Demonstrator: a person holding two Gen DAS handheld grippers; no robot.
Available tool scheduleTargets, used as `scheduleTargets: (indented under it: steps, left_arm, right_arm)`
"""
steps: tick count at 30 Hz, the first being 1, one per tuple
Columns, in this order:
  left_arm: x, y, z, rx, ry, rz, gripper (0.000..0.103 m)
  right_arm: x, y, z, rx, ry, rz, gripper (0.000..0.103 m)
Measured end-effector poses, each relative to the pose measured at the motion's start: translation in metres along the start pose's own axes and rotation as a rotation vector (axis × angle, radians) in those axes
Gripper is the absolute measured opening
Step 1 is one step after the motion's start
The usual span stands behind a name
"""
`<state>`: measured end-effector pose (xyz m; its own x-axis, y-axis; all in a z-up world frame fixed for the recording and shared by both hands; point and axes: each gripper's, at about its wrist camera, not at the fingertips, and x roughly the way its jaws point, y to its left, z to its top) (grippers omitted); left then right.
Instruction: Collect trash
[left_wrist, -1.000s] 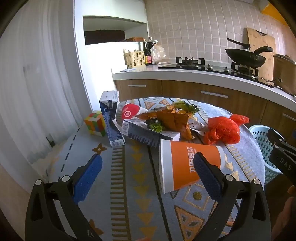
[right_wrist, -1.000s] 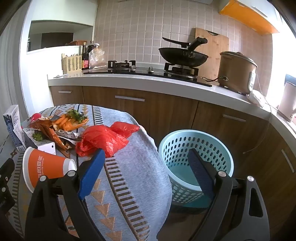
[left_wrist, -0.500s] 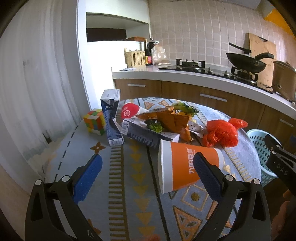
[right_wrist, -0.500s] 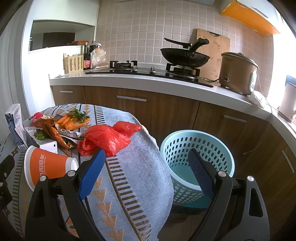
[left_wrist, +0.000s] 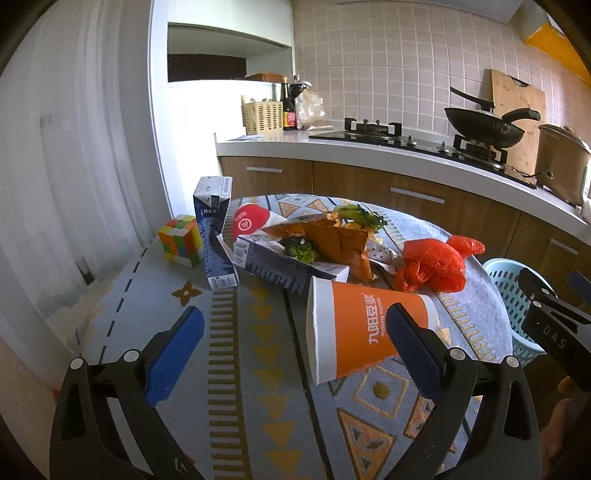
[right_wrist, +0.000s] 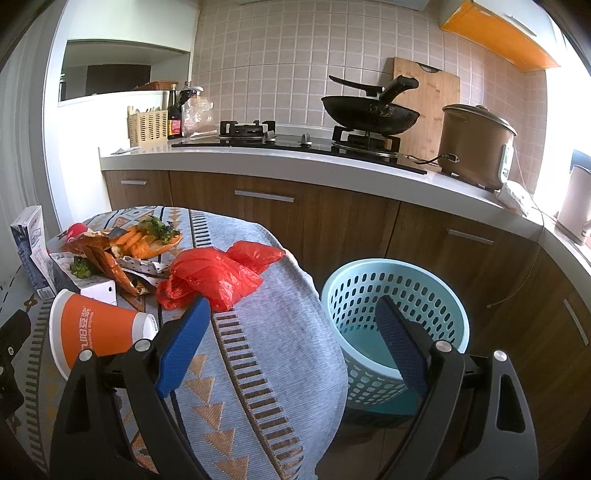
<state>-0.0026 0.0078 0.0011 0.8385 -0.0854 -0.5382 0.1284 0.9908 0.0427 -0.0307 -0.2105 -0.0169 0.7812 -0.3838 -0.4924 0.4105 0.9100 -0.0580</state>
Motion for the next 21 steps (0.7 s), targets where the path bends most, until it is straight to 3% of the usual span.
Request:
scheduleTargets:
  steps: [21]
  left_arm:
    - [-0.002,0.0022,-0.0007,-0.026,0.002,-0.088,0.095]
  right_arm:
    - [-0.0004,0.001,-0.0008,0.0,-0.001,0.001,0.086]
